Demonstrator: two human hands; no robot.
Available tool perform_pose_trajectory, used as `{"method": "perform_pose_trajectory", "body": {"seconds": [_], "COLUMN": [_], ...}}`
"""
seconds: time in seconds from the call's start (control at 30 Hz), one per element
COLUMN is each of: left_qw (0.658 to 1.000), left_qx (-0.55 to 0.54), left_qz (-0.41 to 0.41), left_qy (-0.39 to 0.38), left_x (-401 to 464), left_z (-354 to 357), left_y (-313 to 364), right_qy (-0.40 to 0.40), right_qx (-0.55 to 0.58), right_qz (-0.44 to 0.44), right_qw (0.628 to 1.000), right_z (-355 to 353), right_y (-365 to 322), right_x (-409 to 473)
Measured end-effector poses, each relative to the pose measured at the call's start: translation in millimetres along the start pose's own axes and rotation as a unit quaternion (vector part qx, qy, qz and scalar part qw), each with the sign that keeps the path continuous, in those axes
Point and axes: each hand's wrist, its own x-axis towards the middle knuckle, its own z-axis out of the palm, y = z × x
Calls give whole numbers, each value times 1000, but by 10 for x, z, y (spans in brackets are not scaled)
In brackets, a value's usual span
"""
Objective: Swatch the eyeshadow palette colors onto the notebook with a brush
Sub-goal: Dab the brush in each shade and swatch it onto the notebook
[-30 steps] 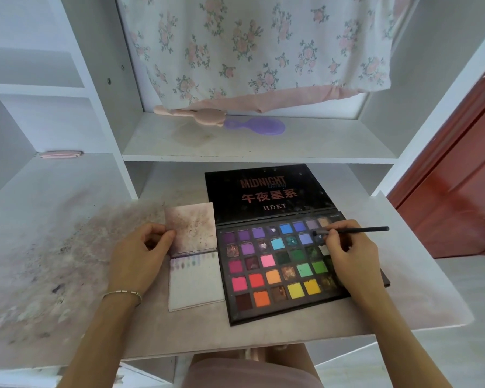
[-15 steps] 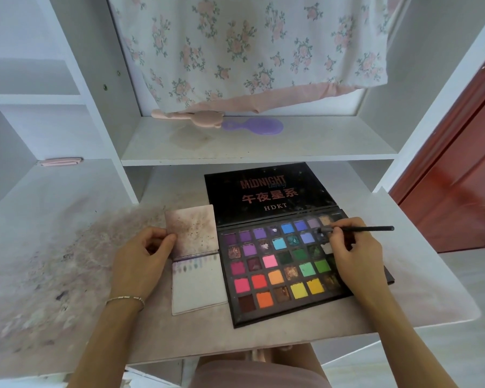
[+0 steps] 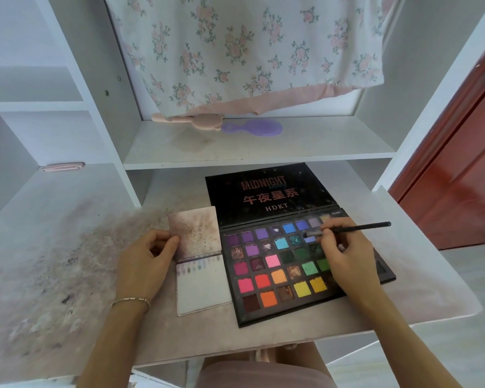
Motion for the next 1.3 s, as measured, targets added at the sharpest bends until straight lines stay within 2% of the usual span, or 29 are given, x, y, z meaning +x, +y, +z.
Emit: {"method": "perform_pose_trajectory", "body": {"seconds": [0.13,0.27,0.5,1.3], "left_qw": [1000,1000,1000,999], "left_qx": [-5,-10,-27,-30], "left_qz": [-2,-9,-7,-3], "left_qy": [-3,-6,-10,-13], "left_x": [-3,-8,-9,-14], "left_z": [-4,-8,-16,-15], "left_y": [0,9,28,5], "right_qy": [-63,-118,-198,-230], "right_qx": [36,86,72,18], "right_qz": [-29,-18,-8,-23], "right_qw": [997,989,978,973], "right_z": [254,537,906,932], "right_y": [-219,-390,-515,-529], "right_x": [-101,-176,-231,-223]}}
